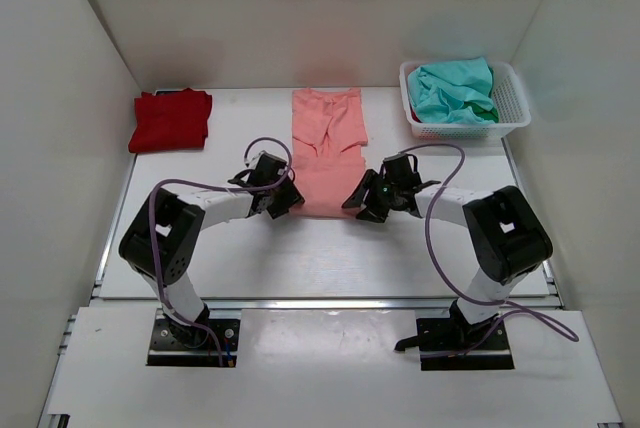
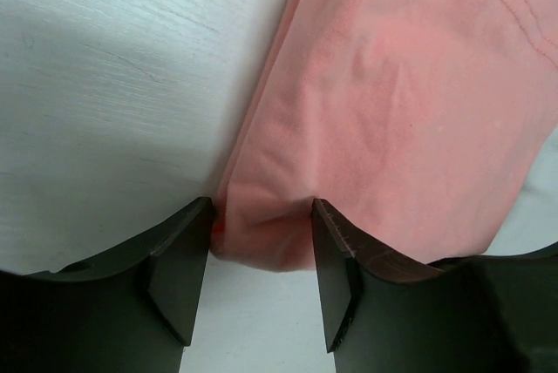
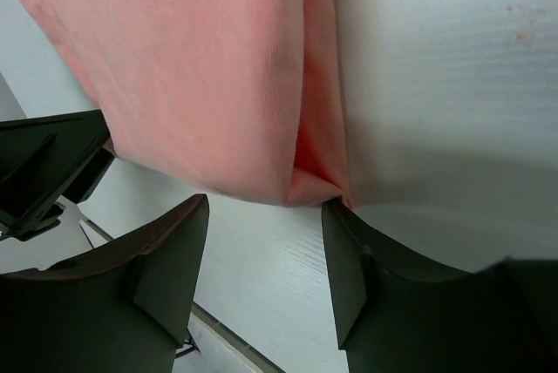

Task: Fold and stack the t-shirts
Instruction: Grab one side of the 2/3 rectangular tshirt with both arms

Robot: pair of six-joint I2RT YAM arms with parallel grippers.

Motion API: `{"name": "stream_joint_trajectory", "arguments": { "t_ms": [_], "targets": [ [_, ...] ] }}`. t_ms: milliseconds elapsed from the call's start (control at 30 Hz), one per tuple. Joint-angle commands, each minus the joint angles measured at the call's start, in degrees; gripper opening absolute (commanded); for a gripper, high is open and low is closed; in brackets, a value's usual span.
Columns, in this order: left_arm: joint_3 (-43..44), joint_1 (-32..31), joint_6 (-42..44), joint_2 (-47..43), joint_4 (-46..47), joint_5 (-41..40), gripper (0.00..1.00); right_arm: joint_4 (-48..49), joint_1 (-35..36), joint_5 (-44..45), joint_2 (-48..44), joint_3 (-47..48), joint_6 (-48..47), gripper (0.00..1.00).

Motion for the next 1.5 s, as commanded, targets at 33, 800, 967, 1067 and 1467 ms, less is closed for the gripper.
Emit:
{"name": "stream_joint_trajectory", "arguments": {
  "t_ms": [33, 800, 967, 1067, 1467],
  "targets": [
    [-2.0, -1.7, -2.2, -2.8, 2.0, -1.7, 0.61, -0.5, 0.2, 3.0, -1.8, -2.6, 0.6, 0.53],
    [-15.4, -4.3, -5.4, -18.0, -3.4, 0.5, 0.0, -7.4, 3.3, 0.4, -21.7, -17.3, -1.7, 0.0],
    [-22.6, -7.2, -10.2, -27.4, -6.1, 1.3, 0.0, -10.5, 6.9, -0.3, -37.7, -27.2, 2.7, 0.0],
    [-25.7, -8.6, -12.0, -31.6, -5.1, 1.3, 0.0, -6.9, 7.3, -2.4, -41.4, -32.7, 5.0, 0.2],
    [-27.8, -7.8, -11.7, -35.4, -7.0, 0.2, 0.0, 10.2, 8.7, -5.9, -28.8, -32.2, 4.3, 0.49]
  ]
}}
